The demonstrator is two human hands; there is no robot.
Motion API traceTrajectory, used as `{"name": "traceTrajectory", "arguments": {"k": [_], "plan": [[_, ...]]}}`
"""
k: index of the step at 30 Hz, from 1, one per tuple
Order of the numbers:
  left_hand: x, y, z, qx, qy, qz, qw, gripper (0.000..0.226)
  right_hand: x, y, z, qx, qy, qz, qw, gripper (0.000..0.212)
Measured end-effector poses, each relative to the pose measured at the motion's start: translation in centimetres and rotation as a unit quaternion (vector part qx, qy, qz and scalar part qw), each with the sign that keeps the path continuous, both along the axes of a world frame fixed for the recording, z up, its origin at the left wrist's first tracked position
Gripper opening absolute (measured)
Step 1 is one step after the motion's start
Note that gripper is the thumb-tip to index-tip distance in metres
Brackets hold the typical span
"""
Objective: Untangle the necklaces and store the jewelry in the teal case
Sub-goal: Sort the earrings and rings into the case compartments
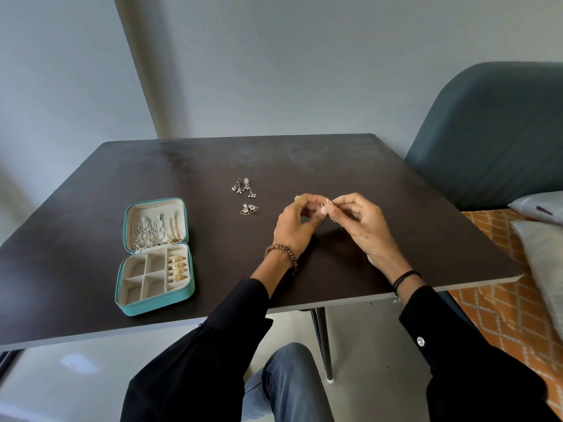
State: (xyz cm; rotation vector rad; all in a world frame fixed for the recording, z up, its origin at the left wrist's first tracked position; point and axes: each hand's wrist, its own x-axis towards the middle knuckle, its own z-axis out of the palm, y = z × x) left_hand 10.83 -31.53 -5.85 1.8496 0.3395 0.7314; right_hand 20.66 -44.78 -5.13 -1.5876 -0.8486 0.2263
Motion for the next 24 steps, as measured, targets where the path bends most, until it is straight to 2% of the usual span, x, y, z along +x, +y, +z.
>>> {"name": "traceTrajectory", "arguments": {"k": [4, 14, 20, 24], "plan": [[-0.2, -0.1, 0.2, -0.014, -0.032, -0.019, 0.999, 0.011, -0.2, 0.0, 0.3, -0.006, -0.018, 0.014, 1.000, 0.020], [0.0, 0.2, -0.1, -0.031, -0.036, -0.030, 0.998, 0.015, -0.1, -0.3, 0.2, 0.007, -0.028, 0.040, 0.999, 0.019], [-0.1, 0.3, 0.0, -0.056, -0.044, -0.004, 0.997, 0.011, 0.3, 0.6, -0.2, 0.011, 0.029, -0.029, 0.999, 0.039], [-0.3, 0.6, 0.0, -0.133, -0.093, 0.027, 0.986, 0.012, 1.1, 0.8, -0.7, -0.023, -0.014, -0.067, 0.997, 0.011]]}}
